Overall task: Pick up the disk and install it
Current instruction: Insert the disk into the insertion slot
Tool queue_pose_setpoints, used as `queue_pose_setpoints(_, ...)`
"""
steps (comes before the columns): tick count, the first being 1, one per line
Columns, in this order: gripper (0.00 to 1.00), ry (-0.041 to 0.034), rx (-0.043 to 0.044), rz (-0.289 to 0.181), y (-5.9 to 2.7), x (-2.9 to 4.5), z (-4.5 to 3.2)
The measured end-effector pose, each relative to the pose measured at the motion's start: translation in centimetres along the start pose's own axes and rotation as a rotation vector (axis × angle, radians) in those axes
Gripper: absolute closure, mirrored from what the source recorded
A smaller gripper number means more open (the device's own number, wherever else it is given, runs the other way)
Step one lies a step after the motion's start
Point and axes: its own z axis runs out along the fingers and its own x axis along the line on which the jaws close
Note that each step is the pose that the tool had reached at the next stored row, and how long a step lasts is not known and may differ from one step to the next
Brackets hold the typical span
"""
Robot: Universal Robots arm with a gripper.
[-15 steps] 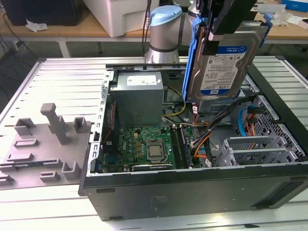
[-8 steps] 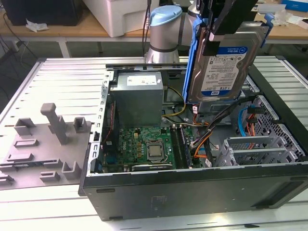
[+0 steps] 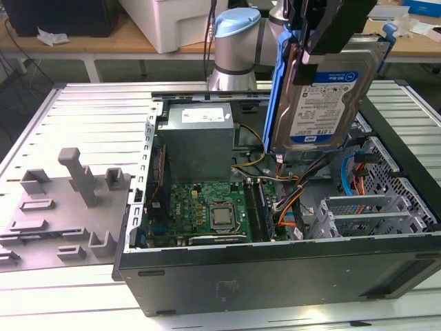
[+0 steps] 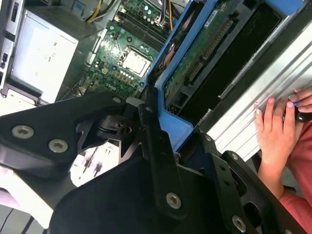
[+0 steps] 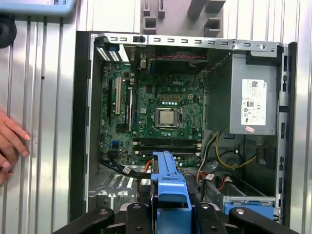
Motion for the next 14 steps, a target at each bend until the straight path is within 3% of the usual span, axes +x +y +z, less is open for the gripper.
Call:
queue_pose_setpoints(11,0.63,-0.0013,0.0001,0.0,0.0,1.3,0.02)
queue_pose_setpoints(12,0.63,-0.0179,0.0008,0.001,-0.12,1.96,0.0)
queue_pose_setpoints(13,0.63,-0.025,0.0018,0.038,-0.2,2.24,0.0)
queue_pose_setpoints(14,0.63,-0.025,0.0018,0.038,-0.2,2.24,0.0)
